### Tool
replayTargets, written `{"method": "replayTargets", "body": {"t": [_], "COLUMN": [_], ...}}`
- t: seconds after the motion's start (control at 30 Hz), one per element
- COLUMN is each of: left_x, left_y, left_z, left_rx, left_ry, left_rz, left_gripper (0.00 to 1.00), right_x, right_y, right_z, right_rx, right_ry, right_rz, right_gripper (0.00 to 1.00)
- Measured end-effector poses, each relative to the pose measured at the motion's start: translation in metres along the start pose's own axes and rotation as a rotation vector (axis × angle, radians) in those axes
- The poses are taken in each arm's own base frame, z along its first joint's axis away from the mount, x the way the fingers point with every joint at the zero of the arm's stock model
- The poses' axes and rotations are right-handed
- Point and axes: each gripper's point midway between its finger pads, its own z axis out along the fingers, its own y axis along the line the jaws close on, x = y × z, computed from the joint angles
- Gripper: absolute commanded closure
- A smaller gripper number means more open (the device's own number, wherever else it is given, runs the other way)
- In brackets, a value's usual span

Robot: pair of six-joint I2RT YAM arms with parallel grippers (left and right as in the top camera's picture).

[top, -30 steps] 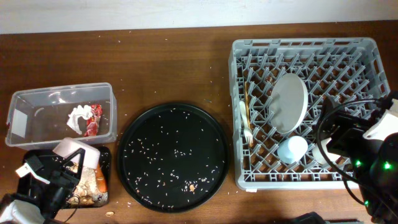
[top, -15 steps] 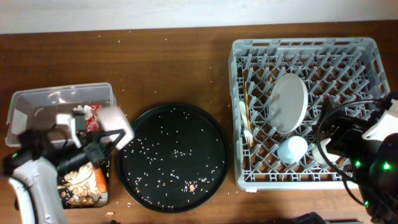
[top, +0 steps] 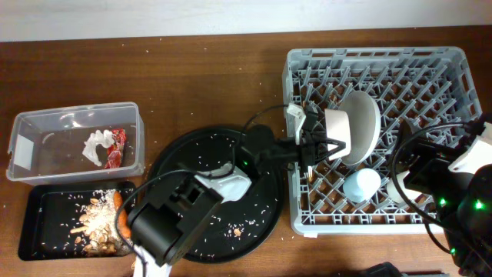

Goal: Sort waste into correct bins and load items into the dishwasher rack

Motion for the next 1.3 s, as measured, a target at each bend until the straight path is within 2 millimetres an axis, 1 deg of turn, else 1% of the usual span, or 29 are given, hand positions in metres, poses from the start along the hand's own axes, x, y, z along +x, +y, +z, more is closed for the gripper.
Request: {"method": "replayTargets", "body": {"t": [0.03, 0.1, 0.13, 0.17, 0.23, 0.27, 0.3, 0.33, 0.4, 0.47, 0.57, 0.6, 0.63, 0.67, 0.7, 0.73, 0.77, 0.8, 0.83, 0.87, 0.93, 0.97, 1.03, 1.13, 1.17, 1.2, 1.23, 1.27, 1.3], "left_x": [0.009, 0.011, 0.008, 0.004, -0.005, -0.009, -0.008, -0.006, -0.011, -0.025, -0.031, -0.031, -0.039, -0.044, -0.026, -0.036, -0.052, -0.081, -0.095, -0.113, -0.12, -0.121, -0.121, -0.12, -0.12, -0.12, -0.12, -0.12, -0.12], "left_y": [0.013, 0.018, 0.02, 0.023, 0.032, 0.04, 0.051, 0.064, 0.07, 0.088, 0.117, 0.121, 0.113, 0.11, 0.088, 0.068, 0.037, -0.005, -0.049, -0.09, -0.145, -0.164, -0.166, -0.163, -0.163, -0.164, -0.163, -0.163, -0.163], "left_z": [0.003, 0.003, 0.002, -0.002, -0.014, -0.023, -0.032, -0.045, -0.058, -0.082, -0.122, -0.135, -0.161, -0.176, -0.223, -0.253, -0.297, -0.348, -0.398, -0.43, -0.457, -0.458, -0.46, -0.462, -0.462, -0.462, -0.462, -0.462, -0.462], "left_rx": [-0.019, -0.028, -0.032, -0.039, -0.042, -0.053, -0.075, -0.098, -0.099, -0.138, -0.234, -0.286, -0.395, -0.487, -0.737, -0.871, -1.054, -1.253, -1.431, -1.554, -1.686, -1.706, -1.721, -1.728, -1.73, -1.73, -1.732, -1.733, -1.732], "left_ry": [0.006, 0.002, -0.004, -0.012, -0.016, -0.008, 0.012, 0.037, 0.042, 0.012, 0.01, 0.031, 0.056, 0.074, 0.171, 0.187, 0.198, 0.151, 0.09, -0.001, -0.084, -0.109, -0.101, -0.089, -0.088, -0.09, -0.088, -0.088, -0.087], "left_rz": [-0.073, -0.105, -0.106, -0.108, -0.113, -0.126, -0.161, -0.203, -0.214, -0.225, -0.334, -0.386, -0.417, -0.433, -0.512, -0.458, -0.402, -0.287, -0.215, -0.094, 0.072, 0.135, 0.151, 0.145, 0.143, 0.145, 0.142, 0.142, 0.143], "left_gripper": [0.96, 0.93, 0.8, 0.64, 0.62, 0.45, 0.01, 0.01, 0.01, 0.01, 0.01, 0.01, 0.01, 0.01, 0.01, 0.01, 0.01, 0.01, 0.01, 0.01, 0.01, 0.01, 0.01, 0.01, 0.01, 0.01, 0.01, 0.01, 0.01], "right_x": [0.0, 0.0, 0.0, 0.0, 0.0, 0.0, 0.0, 0.0, 0.0, 0.0, 0.0, 0.0, 0.0, 0.0, 0.0, 0.0, 0.001, 0.0, 0.001, 0.001, 0.001, 0.001, 0.008, 0.021, 0.026, 0.028, 0.027, 0.04, 0.038], "right_y": [0.0, 0.0, 0.0, 0.0, 0.0, 0.0, 0.0, 0.0, 0.0, 0.0, 0.0, 0.0, 0.0, 0.0, 0.0, 0.0, 0.0, 0.0, 0.0, 0.0, 0.0, -0.001, -0.01, -0.027, -0.042, -0.061, -0.072, -0.082, -0.082], "right_z": [0.0, 0.0, 0.0, 0.0, 0.0, 0.0, 0.0, 0.0, 0.0, 0.0, 0.0, 0.0, 0.0, 0.0, 0.0, 0.0, 0.001, 0.001, 0.001, 0.0, 0.0, 0.0, -0.002, -0.017, -0.022, -0.033, -0.044, -0.048, -0.046], "right_rx": [0.0, 0.0, 0.0, 0.0, 0.0, 0.0, 0.0, 0.0, 0.0, 0.0, 0.0, -0.001, 0.0, 0.0, -0.001, -0.002, 0.002, 0.0, 0.002, 0.001, 0.002, 0.001, 0.02, 0.033, 0.088, 0.159, 0.184, 0.206, 0.201], "right_ry": [0.0, 0.0, 0.0, 0.0, 0.0, 0.001, 0.001, 0.0, 0.001, 0.0, 0.001, -0.001, 0.001, 0.0, -0.001, -0.002, 0.002, 0.0, 0.002, 0.001, 0.002, 0.001, -0.002, -0.032, -0.054, -0.1, -0.146, -0.142, -0.182], "right_rz": [-0.001, -0.001, 0.0, 0.0, -0.001, 0.0, 0.0, 0.0, 0.0, -0.001, -0.001, 0.0, -0.001, -0.001, 0.0, 0.001, -0.001, 0.0, -0.001, -0.001, -0.002, -0.001, 0.006, 0.027, -0.011, -0.03, -0.025, -0.038, -0.015], "right_gripper": [0.01, 0.01, 0.01, 0.01, 0.01, 0.01, 0.01, 0.01, 0.01, 0.01, 0.01, 0.01, 0.01, 0.01, 0.02, 0.01, 0.01, 0.01, 0.01, 0.01, 0.01, 0.01, 0.01, 0.01, 0.01, 0.01, 0.01, 0.01, 0.01]}}
